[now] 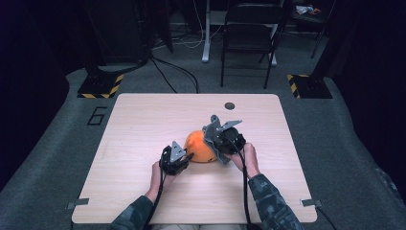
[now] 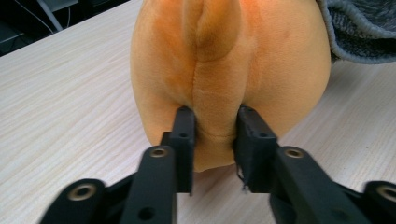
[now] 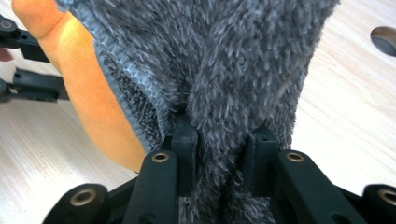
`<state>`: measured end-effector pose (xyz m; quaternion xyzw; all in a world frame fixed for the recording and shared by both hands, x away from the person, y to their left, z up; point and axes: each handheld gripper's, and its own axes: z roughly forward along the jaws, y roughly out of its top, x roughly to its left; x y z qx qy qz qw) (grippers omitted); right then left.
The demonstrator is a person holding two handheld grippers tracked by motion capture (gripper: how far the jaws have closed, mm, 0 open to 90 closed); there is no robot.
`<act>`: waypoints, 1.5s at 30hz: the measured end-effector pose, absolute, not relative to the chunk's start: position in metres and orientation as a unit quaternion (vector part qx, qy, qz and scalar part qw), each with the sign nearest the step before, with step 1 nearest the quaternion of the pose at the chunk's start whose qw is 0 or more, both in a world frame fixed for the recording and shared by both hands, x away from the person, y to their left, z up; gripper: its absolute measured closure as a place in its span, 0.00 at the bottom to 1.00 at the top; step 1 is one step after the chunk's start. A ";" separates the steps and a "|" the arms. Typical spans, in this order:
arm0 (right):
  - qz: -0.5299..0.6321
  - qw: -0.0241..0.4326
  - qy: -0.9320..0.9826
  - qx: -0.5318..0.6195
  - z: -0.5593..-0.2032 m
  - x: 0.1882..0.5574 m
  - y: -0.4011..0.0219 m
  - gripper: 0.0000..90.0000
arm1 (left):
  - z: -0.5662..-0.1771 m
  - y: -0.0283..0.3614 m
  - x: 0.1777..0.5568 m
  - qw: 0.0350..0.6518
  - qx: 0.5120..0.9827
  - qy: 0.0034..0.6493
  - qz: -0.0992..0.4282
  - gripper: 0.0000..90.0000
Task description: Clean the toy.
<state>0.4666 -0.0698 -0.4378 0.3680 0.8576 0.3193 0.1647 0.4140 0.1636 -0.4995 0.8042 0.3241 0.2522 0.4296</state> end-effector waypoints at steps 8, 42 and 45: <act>0.329 0.189 0.847 0.372 -0.429 0.464 -0.074 0.78 | -0.485 0.170 0.417 0.450 0.801 0.340 0.201 0.88; 0.297 0.160 0.863 0.376 -0.437 0.467 -0.070 0.77 | -0.484 0.170 0.417 0.470 0.790 0.353 0.175 0.83; 0.291 0.154 0.861 0.387 -0.443 0.470 -0.073 0.76 | -0.484 0.170 0.417 0.469 0.791 0.351 0.175 0.83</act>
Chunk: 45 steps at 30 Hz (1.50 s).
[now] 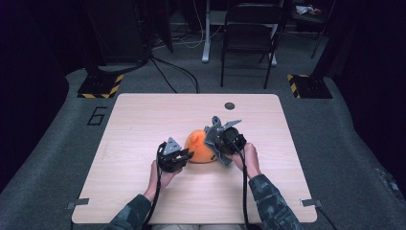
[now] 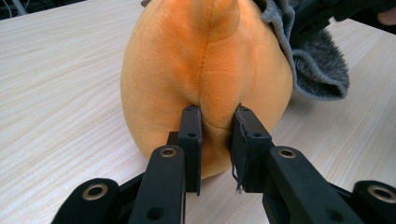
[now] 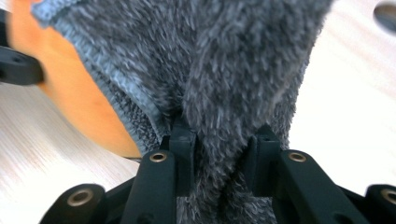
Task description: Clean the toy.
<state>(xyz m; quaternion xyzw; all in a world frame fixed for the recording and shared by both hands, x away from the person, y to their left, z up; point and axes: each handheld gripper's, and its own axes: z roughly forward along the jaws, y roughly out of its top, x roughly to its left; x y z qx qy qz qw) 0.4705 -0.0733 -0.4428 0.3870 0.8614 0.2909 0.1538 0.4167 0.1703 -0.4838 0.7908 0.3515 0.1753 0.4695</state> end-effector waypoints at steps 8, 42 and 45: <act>0.252 0.134 0.861 0.421 -0.469 0.482 -0.085 0.76 | -0.484 0.170 0.417 0.468 0.792 0.350 0.176 0.83; 0.295 0.170 0.872 0.351 -0.428 0.460 -0.060 0.76 | -0.485 0.170 0.416 0.469 0.792 0.346 0.182 0.84; 0.287 0.160 0.869 0.369 -0.436 0.466 -0.067 0.76 | -0.485 0.170 0.416 0.468 0.793 0.344 0.182 0.84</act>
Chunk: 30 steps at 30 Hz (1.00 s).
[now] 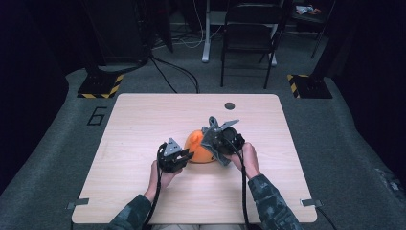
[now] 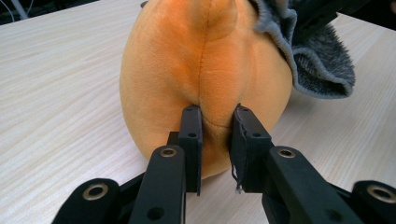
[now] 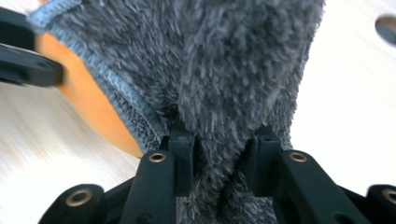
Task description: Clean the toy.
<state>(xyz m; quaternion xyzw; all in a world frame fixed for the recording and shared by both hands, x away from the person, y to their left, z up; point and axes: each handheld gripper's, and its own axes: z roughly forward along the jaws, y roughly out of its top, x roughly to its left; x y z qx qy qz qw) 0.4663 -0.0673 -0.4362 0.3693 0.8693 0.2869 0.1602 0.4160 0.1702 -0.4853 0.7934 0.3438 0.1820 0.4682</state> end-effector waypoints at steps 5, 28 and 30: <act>0.273 0.149 0.866 0.393 -0.448 0.474 -0.076 0.76 | -0.486 0.170 0.416 0.470 0.792 0.344 0.184 0.84; 0.350 0.166 0.837 0.387 -0.414 0.464 -0.081 0.77 | -0.488 0.175 0.418 0.478 0.787 0.348 0.178 0.84; 0.357 0.160 0.842 0.372 -0.415 0.462 -0.073 0.78 | -0.488 0.175 0.418 0.480 0.784 0.350 0.180 0.83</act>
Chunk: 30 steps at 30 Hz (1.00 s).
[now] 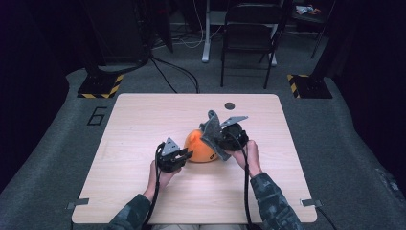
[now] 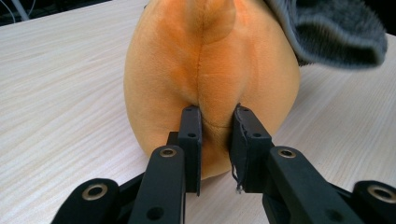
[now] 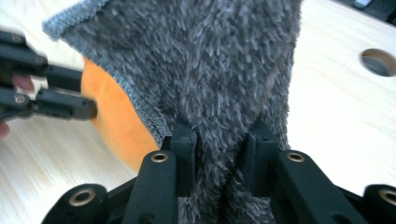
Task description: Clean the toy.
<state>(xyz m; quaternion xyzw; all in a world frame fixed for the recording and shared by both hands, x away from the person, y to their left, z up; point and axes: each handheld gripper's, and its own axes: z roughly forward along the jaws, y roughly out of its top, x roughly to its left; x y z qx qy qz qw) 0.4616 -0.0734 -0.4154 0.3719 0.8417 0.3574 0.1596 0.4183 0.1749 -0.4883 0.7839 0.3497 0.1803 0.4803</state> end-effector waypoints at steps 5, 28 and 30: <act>0.319 0.173 0.857 0.366 -0.438 0.463 -0.060 0.79 | -0.488 0.174 0.418 0.477 0.788 0.345 0.178 0.80; 0.318 0.158 0.854 0.380 -0.445 0.469 -0.072 0.79 | -0.507 0.183 0.431 0.453 0.799 0.367 0.151 0.69; 0.316 0.160 0.854 0.382 -0.444 0.469 -0.073 0.79 | -0.506 0.183 0.430 0.456 0.796 0.365 0.159 0.78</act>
